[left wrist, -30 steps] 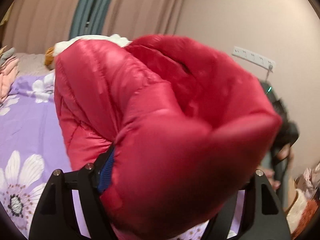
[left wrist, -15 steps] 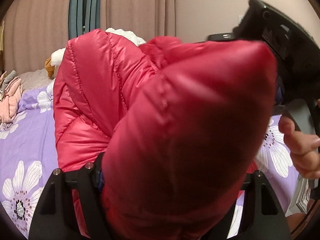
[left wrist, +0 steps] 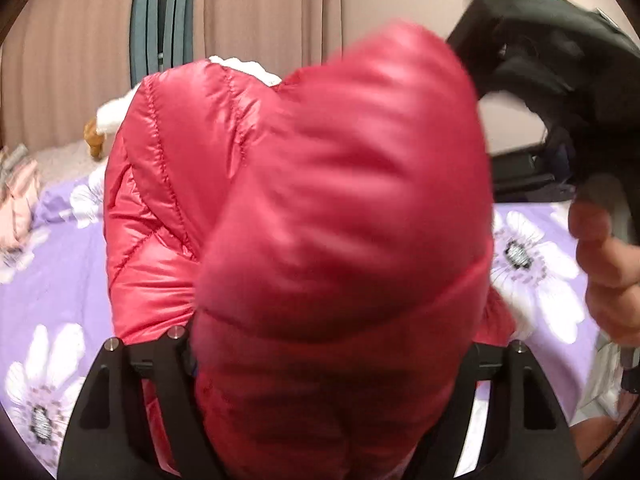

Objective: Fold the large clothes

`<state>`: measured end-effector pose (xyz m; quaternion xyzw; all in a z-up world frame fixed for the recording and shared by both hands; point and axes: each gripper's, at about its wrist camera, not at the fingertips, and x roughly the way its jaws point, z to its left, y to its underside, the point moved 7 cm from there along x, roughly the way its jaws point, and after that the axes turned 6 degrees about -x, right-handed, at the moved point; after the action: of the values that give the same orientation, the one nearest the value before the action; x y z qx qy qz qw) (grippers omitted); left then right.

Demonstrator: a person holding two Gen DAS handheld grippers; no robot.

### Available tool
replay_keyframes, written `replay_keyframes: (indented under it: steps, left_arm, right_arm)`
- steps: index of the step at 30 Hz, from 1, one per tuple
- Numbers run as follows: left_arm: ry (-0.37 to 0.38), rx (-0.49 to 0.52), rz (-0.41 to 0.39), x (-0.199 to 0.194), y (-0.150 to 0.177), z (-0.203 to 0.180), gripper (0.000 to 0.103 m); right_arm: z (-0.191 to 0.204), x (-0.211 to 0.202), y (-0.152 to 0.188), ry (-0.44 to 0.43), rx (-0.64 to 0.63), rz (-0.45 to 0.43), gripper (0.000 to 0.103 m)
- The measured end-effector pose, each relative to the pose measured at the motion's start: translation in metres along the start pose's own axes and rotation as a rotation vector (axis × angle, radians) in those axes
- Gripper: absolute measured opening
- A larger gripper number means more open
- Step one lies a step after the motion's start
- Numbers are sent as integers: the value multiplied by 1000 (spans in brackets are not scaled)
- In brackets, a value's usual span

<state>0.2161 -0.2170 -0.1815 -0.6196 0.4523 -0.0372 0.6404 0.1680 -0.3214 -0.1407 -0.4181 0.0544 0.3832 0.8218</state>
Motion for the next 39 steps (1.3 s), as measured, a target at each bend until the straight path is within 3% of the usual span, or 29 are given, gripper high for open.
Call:
replay_keyframes:
  steps: [1, 3, 6, 10, 15, 17, 20, 22, 25, 27, 29, 30, 31, 34, 38, 39]
  left_arm:
    - [17, -17, 2, 0, -1, 2, 74]
    - [36, -33, 9, 1, -3, 6, 74]
    - [23, -29, 13, 6, -6, 13, 75]
    - [60, -84, 17, -3, -3, 15, 75]
    - [136, -187, 65, -24, -4, 5, 71]
    - [149, -228, 80, -32, -8, 8, 58]
    - [216, -410, 126, -48, -15, 22, 39]
    - [298, -515, 102, -64, -25, 32, 27]
    - [320, -604, 19, -85, -44, 53, 27]
    - [237, -595, -32, -82, -46, 66, 27]
    - [220, -592, 44, -54, -35, 71, 27]
    - [241, -625, 150, -26, -19, 72, 27]
    - [266, -650, 166, -11, -10, 72, 26]
    - [286, -603, 91, -3, -8, 61, 26]
    - [195, -492, 96, -3, -18, 41, 26]
    - [186, -467, 100, 0, -10, 40, 27]
  right_arm:
    - [0, 4, 1, -11, -7, -4, 89]
    - [-4, 16, 5, 38, -27, 31, 88]
    - [-12, 37, 12, 138, -85, 88, 54]
    - [-35, 33, 13, 79, 33, 80, 40]
    - [-41, 26, 17, 137, -25, 74, 40]
    - [-51, 25, 19, 133, 16, 79, 40]
    - [-62, 21, 22, 148, 44, 84, 40]
    - [-64, 17, 22, 174, 36, 83, 40]
    - [-61, 15, 26, 203, 6, 88, 40]
    - [-60, 15, 29, 233, -31, 91, 39]
    - [-64, 13, 32, 255, -48, 95, 39]
    - [-66, 12, 32, 252, -44, 98, 39]
    - [-70, 10, 34, 255, -37, 103, 39]
    - [-83, 4, 35, 249, 13, 110, 39]
    - [-65, -22, 22, 317, -48, 75, 40]
    - [-60, -29, 18, 324, -50, 54, 45]
